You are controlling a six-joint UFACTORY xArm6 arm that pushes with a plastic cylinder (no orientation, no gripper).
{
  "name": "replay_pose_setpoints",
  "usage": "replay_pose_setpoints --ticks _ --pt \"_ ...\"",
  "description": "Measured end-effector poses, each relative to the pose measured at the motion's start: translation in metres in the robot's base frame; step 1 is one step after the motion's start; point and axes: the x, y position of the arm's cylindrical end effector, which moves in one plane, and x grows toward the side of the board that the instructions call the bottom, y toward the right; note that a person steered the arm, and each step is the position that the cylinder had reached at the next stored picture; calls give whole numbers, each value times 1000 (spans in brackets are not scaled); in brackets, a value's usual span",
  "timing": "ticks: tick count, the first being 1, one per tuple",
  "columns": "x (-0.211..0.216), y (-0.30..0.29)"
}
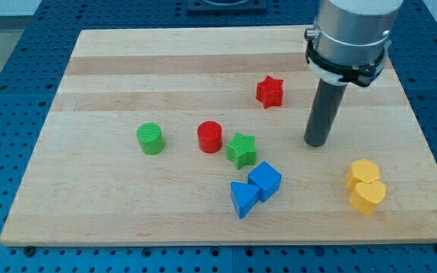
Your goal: Move the red circle diagonally to the top right side of the green circle
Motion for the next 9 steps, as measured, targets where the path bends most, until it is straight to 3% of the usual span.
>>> replay_pose_setpoints --ticks 3,5,7,9 --pt "10 -67" --pt "10 -162" --pt "8 -221" --pt "-22 -264"
